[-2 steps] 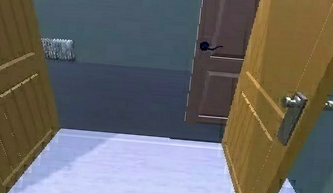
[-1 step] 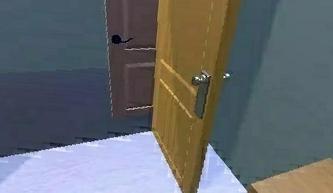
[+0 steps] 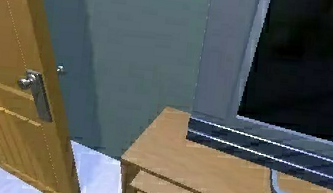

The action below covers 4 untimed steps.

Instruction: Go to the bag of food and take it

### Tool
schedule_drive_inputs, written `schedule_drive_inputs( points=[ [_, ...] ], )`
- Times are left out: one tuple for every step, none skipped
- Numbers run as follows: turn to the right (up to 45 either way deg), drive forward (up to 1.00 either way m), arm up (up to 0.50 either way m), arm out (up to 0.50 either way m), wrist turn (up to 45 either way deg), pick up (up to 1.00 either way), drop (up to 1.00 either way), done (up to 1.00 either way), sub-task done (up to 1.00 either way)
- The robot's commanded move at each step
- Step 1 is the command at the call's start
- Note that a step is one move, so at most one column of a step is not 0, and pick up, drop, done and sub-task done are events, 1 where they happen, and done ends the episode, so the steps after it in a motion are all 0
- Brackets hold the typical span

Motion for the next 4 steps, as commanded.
schedule_drive_inputs(
  points=[
    [45.0,0.00,0.00,0.00,0.0,0.00,0.00,0.00,0.00],
    [33.0,0.00,0.00,0.00,0.0,0.00,0.00,0.00,0.00],
    [0.0,0.75,0.00,0.00,0.0,0.00,0.00,0.00,0.00],
    [-45.0,0.00,0.00,0.00,0.0,0.00,0.00,0.00,0.00]
  ],
)
